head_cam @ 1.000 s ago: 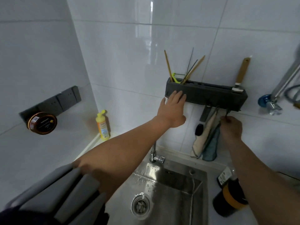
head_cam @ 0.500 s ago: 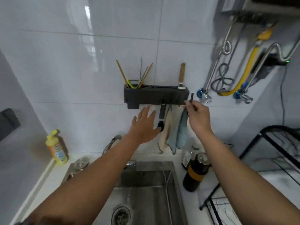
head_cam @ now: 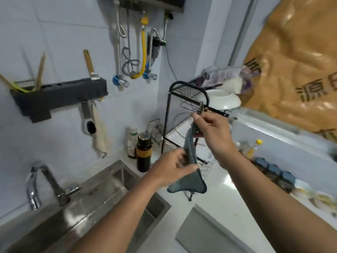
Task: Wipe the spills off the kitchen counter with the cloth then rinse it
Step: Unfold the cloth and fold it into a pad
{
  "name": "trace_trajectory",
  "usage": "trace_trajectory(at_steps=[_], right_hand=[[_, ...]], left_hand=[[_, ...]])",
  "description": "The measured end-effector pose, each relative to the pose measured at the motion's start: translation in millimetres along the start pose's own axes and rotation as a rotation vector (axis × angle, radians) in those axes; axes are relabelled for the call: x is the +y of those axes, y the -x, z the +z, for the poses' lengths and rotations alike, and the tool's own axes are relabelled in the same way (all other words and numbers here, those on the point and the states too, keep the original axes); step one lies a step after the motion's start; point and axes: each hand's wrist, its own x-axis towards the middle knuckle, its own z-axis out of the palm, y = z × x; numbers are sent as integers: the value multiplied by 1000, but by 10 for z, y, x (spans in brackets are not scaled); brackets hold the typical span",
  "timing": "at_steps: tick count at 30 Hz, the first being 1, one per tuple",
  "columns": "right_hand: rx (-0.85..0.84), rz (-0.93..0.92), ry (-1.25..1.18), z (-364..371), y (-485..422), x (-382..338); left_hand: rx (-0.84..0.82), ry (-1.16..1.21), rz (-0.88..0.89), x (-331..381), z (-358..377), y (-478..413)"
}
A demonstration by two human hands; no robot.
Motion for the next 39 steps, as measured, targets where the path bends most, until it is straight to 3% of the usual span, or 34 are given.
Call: trace_trajectory(at_steps=[4,15,18,21,25,30,33,35,39], right_hand=[[99,36,42,-745,570,-37],[454,138,160,-3355,2110,53],[368,268,203,-3967,2531,118],[164,449,284,-4400,2892,179],[58,478,292,-4610,3125,146],[340,372,218,-4537,3177,33],[509,292,171,-4415,3174,-19],[482,254,226,-4374,3211,-54],[248,298,400,-4333,3288,-144]], left_hand=[[38,-130,117,434,809,74],[-42,-125,58,1258,2089,-42],[-74,3,-13,1609,2432,10],[-206,204,-76,2062,2824,136],[-181,303,-41,2583,3206,269],[-291,296,-31,2893,3497,327],[-252,233,-36,2952,3626,337],[-231,234,-45,2994,3682,336],[-260,314,-3,3100,3714,318]])
